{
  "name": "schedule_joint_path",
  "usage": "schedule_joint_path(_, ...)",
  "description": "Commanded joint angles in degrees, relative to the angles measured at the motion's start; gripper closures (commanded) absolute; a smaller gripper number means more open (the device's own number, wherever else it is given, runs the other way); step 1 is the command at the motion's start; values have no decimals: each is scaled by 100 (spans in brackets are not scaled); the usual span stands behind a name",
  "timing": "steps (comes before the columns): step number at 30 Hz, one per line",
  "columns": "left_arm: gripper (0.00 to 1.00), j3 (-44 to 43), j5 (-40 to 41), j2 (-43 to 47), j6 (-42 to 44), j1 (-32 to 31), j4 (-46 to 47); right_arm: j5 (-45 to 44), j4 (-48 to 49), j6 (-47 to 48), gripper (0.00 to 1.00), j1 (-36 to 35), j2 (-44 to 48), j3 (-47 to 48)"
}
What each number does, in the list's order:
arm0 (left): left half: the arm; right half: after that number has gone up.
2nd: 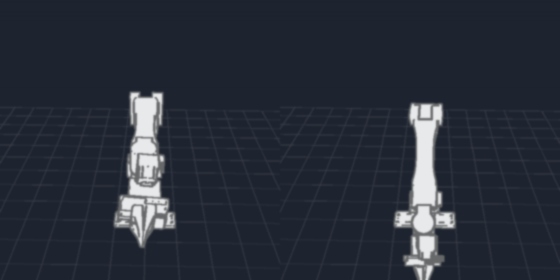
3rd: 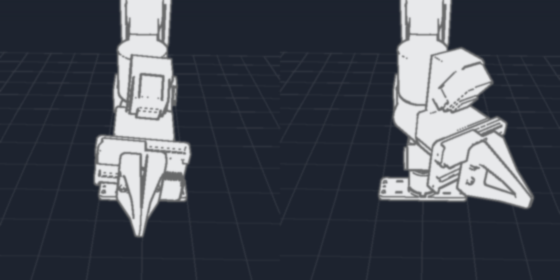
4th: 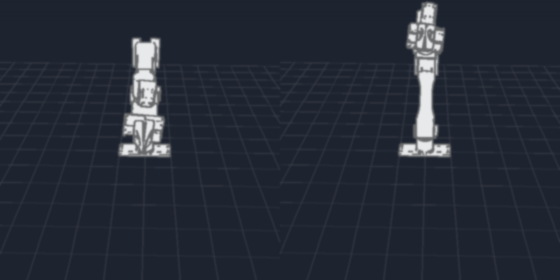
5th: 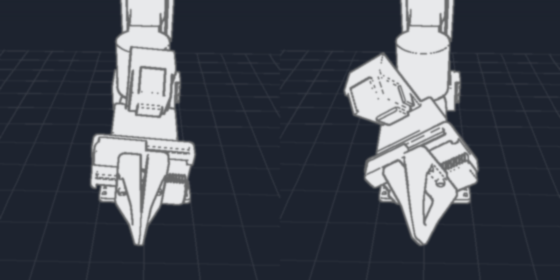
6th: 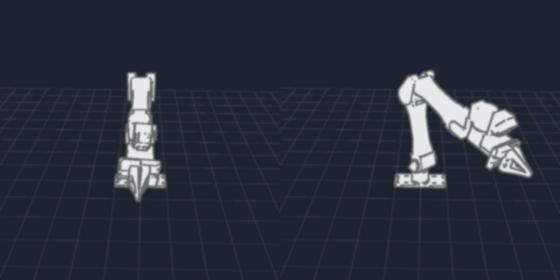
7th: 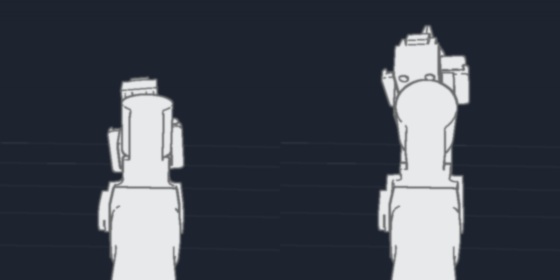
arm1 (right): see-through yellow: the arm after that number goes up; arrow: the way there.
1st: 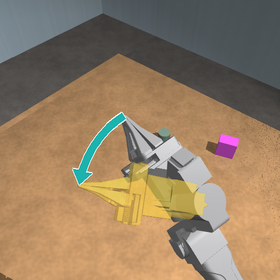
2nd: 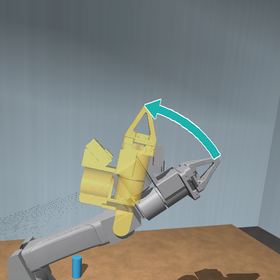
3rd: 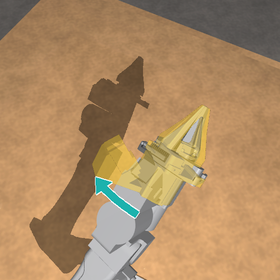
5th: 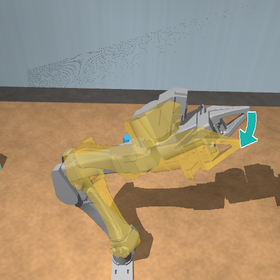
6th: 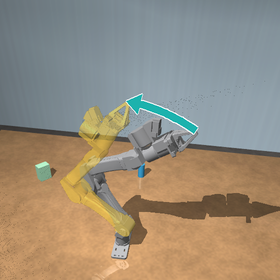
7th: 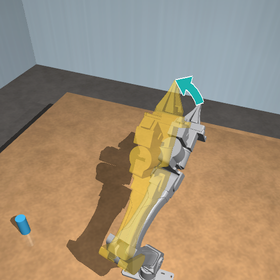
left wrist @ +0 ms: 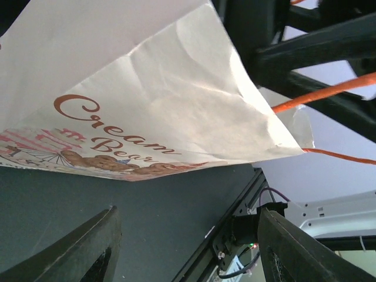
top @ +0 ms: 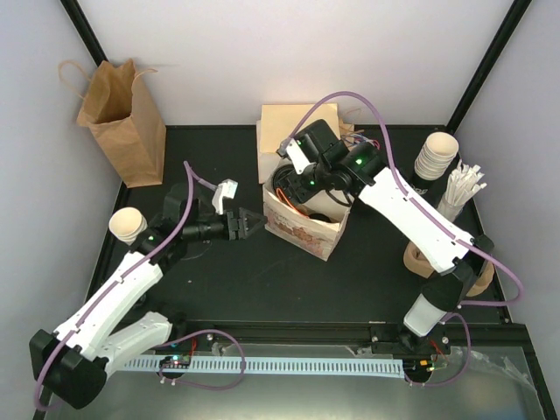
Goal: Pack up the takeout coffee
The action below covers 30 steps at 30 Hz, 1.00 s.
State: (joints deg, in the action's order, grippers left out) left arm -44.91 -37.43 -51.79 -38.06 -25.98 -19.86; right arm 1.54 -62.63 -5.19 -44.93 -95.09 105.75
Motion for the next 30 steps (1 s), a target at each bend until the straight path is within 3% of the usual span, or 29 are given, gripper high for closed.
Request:
schedule_joint_path(1, 35, -305, 56, -227, 119, -20, 386, -113, -205, -72, 23, 2, 149, 138)
schedule_joint_path(10, 35, -387, 88, -306, 221, -21, 313, -32, -132, -201, 24, 11, 93, -28)
schedule_joint_path(25, 34, -703, 298, 56, 760, -21, -330, -218, -595, -463, 24, 11, 741, 1344)
schedule_joint_path(30, 34, -647, 352, 124, 825, -17, -384, 541, -471, -444, 25, 13, 998, 2023)
